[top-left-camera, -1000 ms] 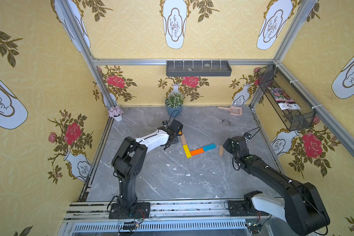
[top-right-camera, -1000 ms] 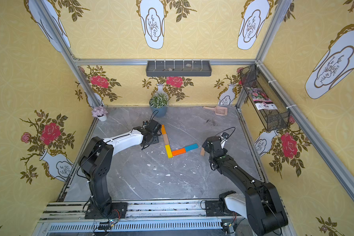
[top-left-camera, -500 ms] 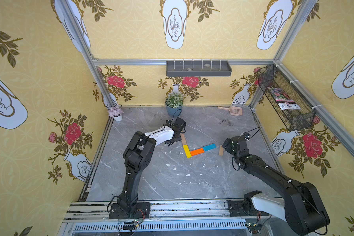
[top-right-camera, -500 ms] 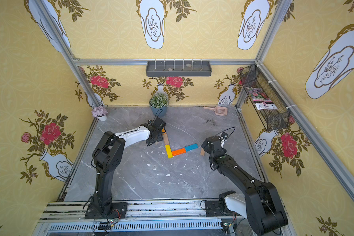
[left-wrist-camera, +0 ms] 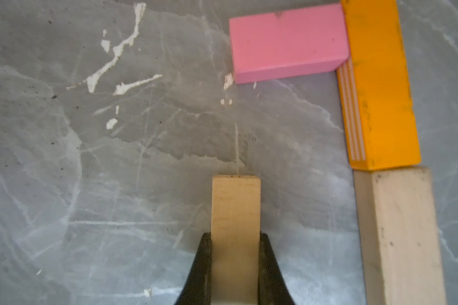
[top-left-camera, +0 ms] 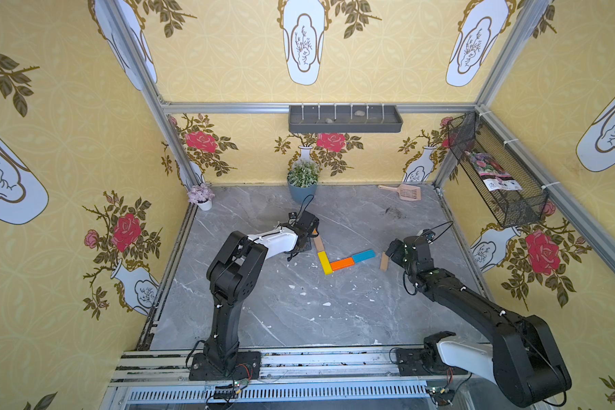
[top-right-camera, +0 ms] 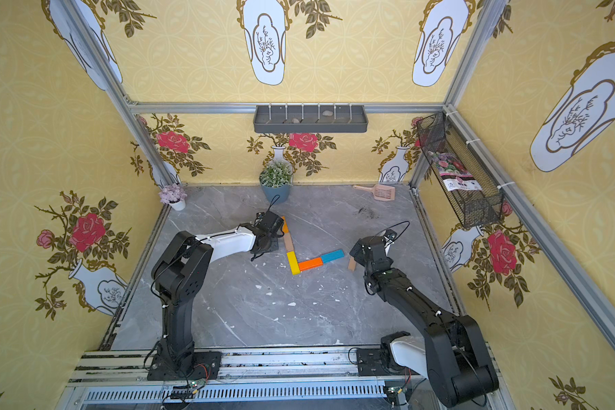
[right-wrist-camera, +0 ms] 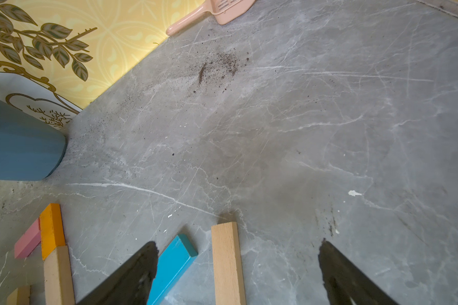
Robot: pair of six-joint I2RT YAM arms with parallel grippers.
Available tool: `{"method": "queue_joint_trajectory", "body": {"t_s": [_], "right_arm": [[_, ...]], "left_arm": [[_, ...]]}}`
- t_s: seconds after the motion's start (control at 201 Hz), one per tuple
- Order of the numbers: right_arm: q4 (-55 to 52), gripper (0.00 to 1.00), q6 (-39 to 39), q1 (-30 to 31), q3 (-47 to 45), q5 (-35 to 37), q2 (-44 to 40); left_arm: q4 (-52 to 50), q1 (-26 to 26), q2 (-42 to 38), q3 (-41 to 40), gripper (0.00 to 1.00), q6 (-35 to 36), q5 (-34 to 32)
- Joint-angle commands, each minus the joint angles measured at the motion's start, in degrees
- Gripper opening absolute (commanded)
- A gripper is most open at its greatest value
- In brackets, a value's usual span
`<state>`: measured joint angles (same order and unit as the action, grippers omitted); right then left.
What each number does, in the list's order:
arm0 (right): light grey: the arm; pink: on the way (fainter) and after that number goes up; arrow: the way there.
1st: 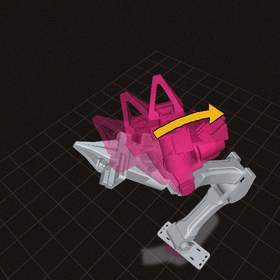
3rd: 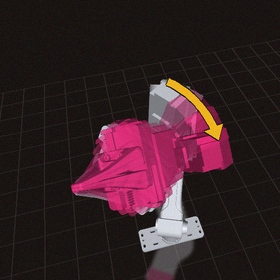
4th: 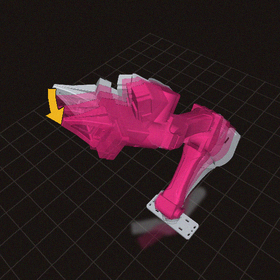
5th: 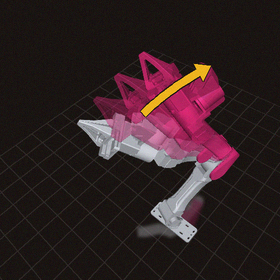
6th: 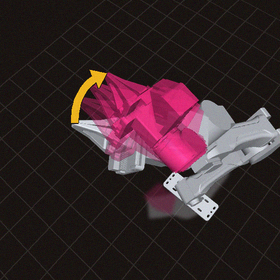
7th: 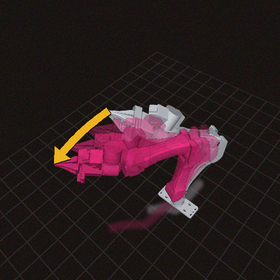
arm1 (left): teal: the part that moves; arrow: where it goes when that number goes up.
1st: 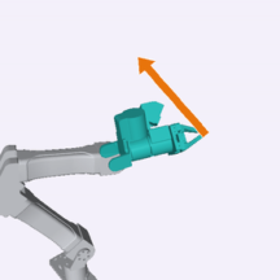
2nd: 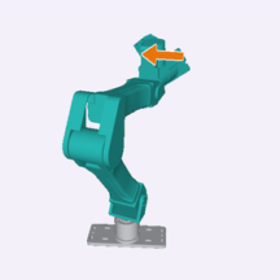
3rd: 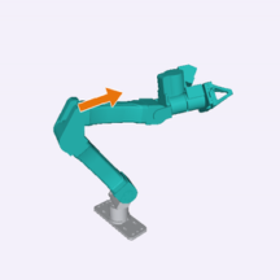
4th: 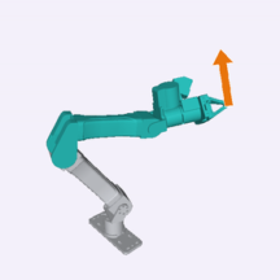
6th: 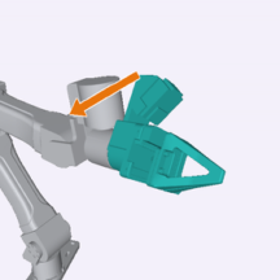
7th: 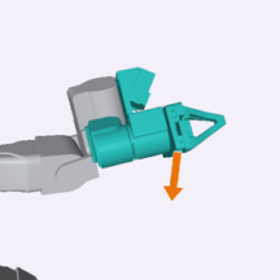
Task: Assemble a giraffe with building blocks
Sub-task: Pick up the building block from the center of the board, then assemble the building block at the center of the board.
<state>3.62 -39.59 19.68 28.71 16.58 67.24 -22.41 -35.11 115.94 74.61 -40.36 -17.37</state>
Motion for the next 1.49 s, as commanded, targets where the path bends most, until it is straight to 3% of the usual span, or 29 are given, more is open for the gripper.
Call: {"method": "queue_joint_trajectory", "body": {"t_s": [0.0, 0.214, 0.463, 0.568, 0.732, 0.986, 1.484], "right_arm": [[2.4, 0.94, 0.0, -0.4, 0.3, -1.3, 0.6], [2.4, 0.95, -0.3, -1.1, 0.8, -2.7, 2.1], [1.9, 0.95, -1.2, -2.2, 0.6, -2.3, 2.0], [0.7, 0.95, -1.9, -2.9, 0.2, -1.0, 1.0], [-0.8, 0.95, -3.3, -5.2, -0.7, -0.3, -0.8], [-1.1, 0.95, -4.6, -8.7, -1.2, -3.6, 0.0], [-0.2, 0.95, -5.1, -13.6, -1.4, -10.2, 1.8]], "left_arm": [[-4.8, -0.1, -0.6, -2.3, 0.02, 6.4, 5.3], [-4.3, -2.4, -5.9, -5.7, 0.00, 10.9, 6.8], [-6.6, -10.3, -14.5, -9.8, 0.00, 14.2, 3.9], [-7.2, -13.4, -18.3, -12.2, 0.00, 11.6, 3.6], [-9.0, -20.4, -21.7, -13.3, 0.00, 2.0, 0.2], [-6.2, -28.9, -19.6, -12.8, 0.00, -6.1, -2.2], [-1.5, -32.2, -10.8, -12.0, 0.02, -11.8, -1.2]]}}
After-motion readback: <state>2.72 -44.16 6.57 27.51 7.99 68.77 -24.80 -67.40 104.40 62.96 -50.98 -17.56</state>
